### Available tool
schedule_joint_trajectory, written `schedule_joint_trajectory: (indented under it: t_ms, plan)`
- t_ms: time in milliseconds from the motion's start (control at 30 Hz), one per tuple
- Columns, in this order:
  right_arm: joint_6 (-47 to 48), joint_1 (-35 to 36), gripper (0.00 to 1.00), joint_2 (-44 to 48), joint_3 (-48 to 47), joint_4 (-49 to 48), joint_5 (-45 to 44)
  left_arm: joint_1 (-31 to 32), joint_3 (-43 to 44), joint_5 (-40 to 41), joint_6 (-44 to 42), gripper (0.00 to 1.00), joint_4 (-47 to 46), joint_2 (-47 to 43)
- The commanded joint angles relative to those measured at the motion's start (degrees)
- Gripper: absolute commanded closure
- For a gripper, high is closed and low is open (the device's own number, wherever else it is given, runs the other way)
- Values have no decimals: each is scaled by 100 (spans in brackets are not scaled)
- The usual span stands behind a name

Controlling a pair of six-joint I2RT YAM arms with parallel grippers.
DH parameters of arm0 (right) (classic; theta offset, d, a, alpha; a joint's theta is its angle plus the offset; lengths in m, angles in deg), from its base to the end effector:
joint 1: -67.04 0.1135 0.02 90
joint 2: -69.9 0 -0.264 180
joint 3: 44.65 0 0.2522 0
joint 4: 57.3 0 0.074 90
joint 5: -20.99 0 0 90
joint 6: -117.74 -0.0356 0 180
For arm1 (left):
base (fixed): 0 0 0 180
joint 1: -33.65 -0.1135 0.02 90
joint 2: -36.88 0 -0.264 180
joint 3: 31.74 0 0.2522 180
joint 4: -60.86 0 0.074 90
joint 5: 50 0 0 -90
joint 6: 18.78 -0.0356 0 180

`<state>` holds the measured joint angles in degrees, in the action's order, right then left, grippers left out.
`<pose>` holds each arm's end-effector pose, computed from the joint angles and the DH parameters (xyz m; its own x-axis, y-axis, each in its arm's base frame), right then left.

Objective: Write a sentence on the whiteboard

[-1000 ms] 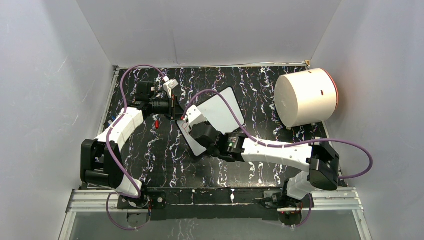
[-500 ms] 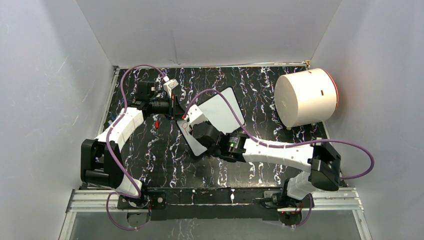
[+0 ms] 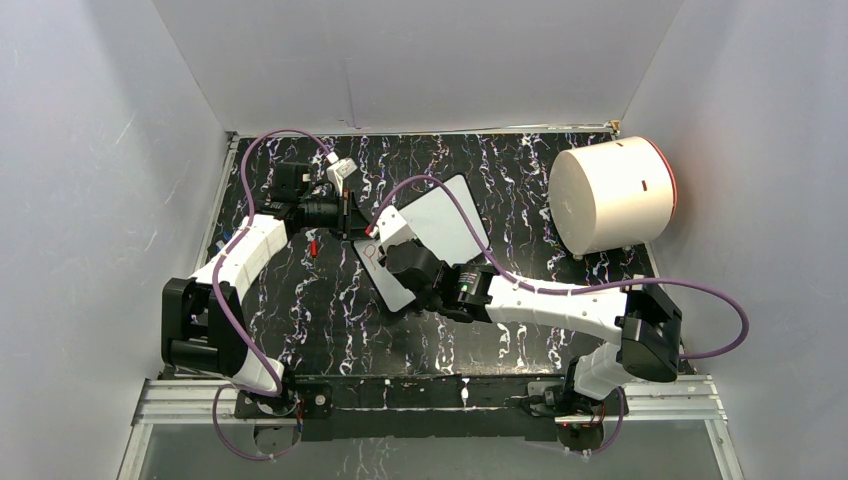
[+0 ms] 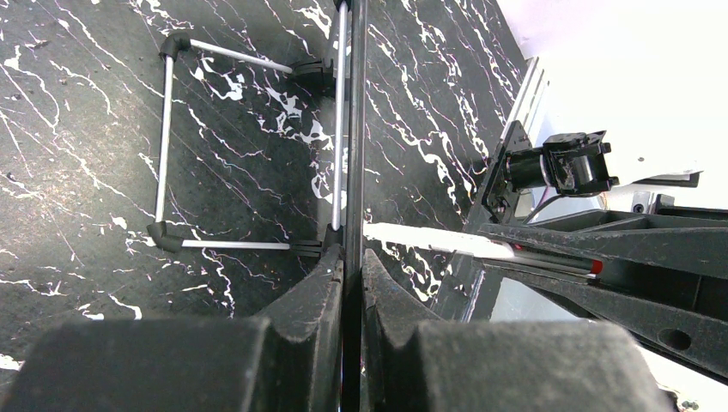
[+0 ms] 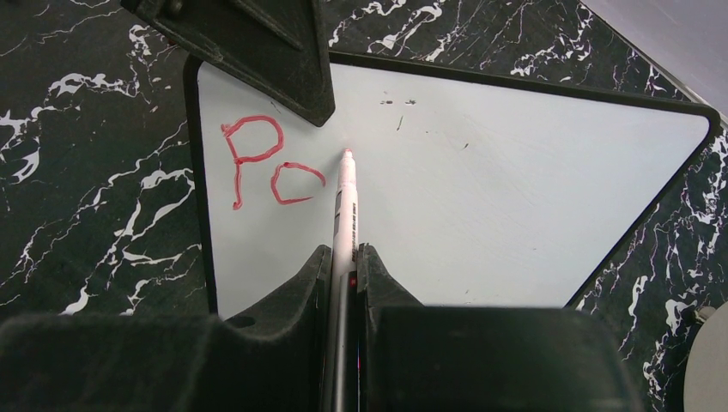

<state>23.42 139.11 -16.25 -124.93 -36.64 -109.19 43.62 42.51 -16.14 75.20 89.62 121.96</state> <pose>0.1277 0.3199 0.3059 -0.1785 -0.3647 -0.9139 -0.5373 0.8142 -0.2200 0.3075 -0.0841 0.2693 -0.6766 0.0797 -0.7320 0.6814 0.4446 -0.5814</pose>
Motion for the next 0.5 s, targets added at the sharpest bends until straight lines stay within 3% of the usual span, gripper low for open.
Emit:
schedule_joint_trajectory:
  t_ms: [0, 467]
  plan:
    - [13, -24, 100, 159, -71, -338, -7, 136, -33, 253, -87, 100, 441, 197]
    - [-119, -69, 100, 171, 1, -122, -69, 136, -35, 268, -100, 100, 439, 202]
